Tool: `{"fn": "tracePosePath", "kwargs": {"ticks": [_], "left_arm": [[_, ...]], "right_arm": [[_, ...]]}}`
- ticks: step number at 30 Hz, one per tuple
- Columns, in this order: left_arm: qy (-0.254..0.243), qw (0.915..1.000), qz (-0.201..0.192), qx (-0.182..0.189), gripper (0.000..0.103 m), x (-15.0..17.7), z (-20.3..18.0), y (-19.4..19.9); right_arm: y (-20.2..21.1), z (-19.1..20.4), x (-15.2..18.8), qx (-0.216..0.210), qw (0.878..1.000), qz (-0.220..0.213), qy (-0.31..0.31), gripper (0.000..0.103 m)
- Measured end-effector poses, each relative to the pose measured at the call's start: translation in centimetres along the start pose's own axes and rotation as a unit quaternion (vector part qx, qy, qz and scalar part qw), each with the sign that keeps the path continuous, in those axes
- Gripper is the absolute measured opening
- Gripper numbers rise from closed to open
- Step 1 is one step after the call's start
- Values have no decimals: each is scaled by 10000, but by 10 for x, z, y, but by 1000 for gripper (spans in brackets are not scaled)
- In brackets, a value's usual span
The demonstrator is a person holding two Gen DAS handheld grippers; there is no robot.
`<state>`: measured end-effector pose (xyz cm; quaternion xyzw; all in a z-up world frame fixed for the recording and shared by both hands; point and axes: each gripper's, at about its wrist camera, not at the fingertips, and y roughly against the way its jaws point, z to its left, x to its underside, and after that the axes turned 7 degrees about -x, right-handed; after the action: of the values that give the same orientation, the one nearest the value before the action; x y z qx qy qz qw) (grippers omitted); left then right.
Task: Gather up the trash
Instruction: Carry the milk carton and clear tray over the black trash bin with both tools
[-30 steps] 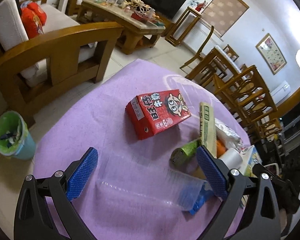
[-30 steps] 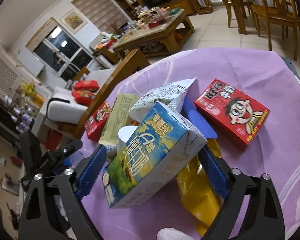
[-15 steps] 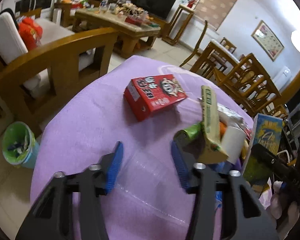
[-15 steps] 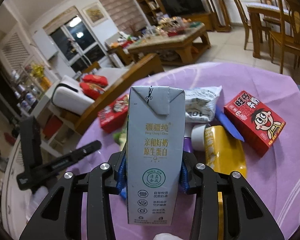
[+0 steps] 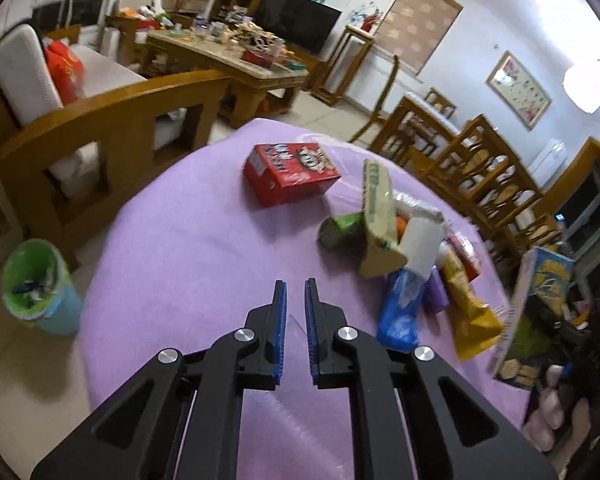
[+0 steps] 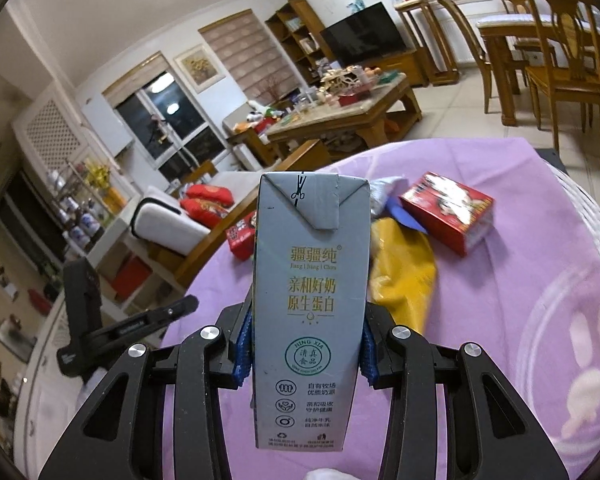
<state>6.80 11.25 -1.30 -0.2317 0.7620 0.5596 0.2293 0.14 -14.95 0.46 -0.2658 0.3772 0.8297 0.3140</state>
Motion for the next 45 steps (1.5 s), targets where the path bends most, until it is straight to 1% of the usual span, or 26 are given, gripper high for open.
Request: {"fn": "tracePosePath", "kwargs": {"ticks": [1,2,3,4,5,6,7,9,13,15,18,19,20,22,23,26,29,31,32,34,36,40,45], "left_arm": [[-16,10000,9,-80,12,4,-3,2],[6,9999,43,-127,15,7,-6,4],[46,9998,89,-190,22,10,-7,5],[77,9995,132,-293,46,13,-7,5],[105,9989,123,-434,79,16,-9,7],[117,9982,36,-580,91,19,-11,10],[106,9968,-114,-790,97,24,-13,14],[76,9947,-136,-1015,97,30,-17,18],[95,9930,42,-1181,97,46,-19,19],[59,9932,130,-1157,97,55,-26,16],[-83,9938,149,-1097,96,62,-35,15],[-134,9940,141,-1080,83,63,-38,15],[-180,9941,189,-1051,68,65,-43,14],[-222,9942,293,-1009,62,69,-48,11],[-271,9941,303,-1010,56,72,-52,12],[-251,9960,428,-746,47,84,-57,12],[-255,9969,355,-648,43,91,-58,15],[-256,9983,258,-465,39,91,-59,19],[-288,9987,179,-390,39,91,-61,22],[-370,9992,12,-125,38,92,-69,29],[-508,9986,-121,9,38,91,-81,34],[-731,9965,-204,340,38,85,-111,36],[-935,9907,-304,941,38,78,-155,33]], "right_arm": [[5,-2,3,-16,10000,-19,-16,41],[10,-4,5,-48,10000,-25,-33,41],[14,-5,7,-90,9999,-27,-47,41],[18,-7,9,-138,9999,-32,-53,41],[20,-7,10,-171,9998,-32,-52,41],[24,-9,12,-198,9998,-30,-44,41],[27,-11,13,-238,9997,-19,-32,41],[32,-12,19,-295,9996,-10,-12,41],[40,-15,27,-340,9994,22,-2,41],[42,-15,29,-356,9994,25,2,41],[46,-17,32,-361,9993,25,24,41],[48,-17,34,-359,9993,25,32,41],[48,-16,35,-348,9994,26,46,41],[49,-12,37,-317,9995,20,70,41],[51,-12,38,-302,9995,11,86,41],[57,-13,42,-264,9996,-17,129,41],[58,-9,46,-268,9996,-41,111,41],[61,-9,47,-277,9996,-60,96,41],[63,-9,47,-287,9995,-70,89,41],[66,-8,47,-297,9995,-112,69,41],[72,-12,46,-300,9994,-192,45,41],[88,-24,43,-248,9989,-394,-53,41],[121,-47,33,-76,9968,-758,-226,42]]}}
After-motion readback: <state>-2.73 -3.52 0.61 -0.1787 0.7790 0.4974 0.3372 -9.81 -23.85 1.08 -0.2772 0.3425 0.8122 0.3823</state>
